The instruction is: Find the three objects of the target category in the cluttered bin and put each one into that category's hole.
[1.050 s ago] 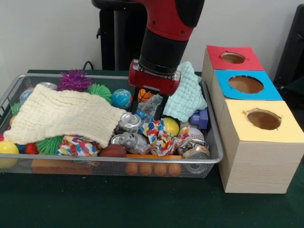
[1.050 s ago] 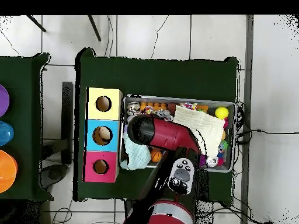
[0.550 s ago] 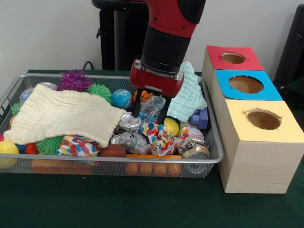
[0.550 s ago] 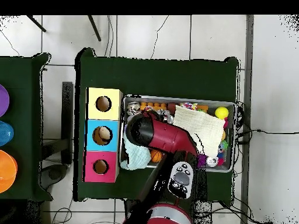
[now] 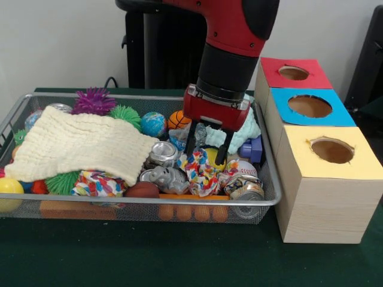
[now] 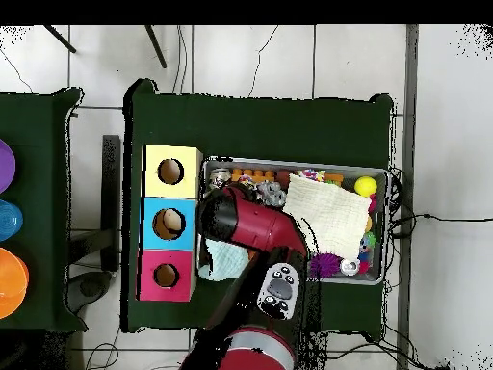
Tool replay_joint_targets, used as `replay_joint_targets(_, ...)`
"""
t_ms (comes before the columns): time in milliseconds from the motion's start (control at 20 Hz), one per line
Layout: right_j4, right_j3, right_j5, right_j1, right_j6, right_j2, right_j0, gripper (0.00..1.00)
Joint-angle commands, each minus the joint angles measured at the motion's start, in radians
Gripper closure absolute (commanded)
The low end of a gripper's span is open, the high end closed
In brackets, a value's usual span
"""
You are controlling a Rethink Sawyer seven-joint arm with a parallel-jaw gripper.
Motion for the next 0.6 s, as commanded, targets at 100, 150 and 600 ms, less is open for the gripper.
replay_joint_targets(100, 0.048, -0.028, -0.006, 0.105, 0.245, 0.013, 0.000, 0.00)
replay_joint_targets(150, 0.051, -0.035, -0.011, 0.113, 0.251, 0.001, 0.005, 0.00)
replay_joint_targets(600, 0.097, -0.062, -0.081, 0.197, 0.288, -0.047, 0.031, 0.00)
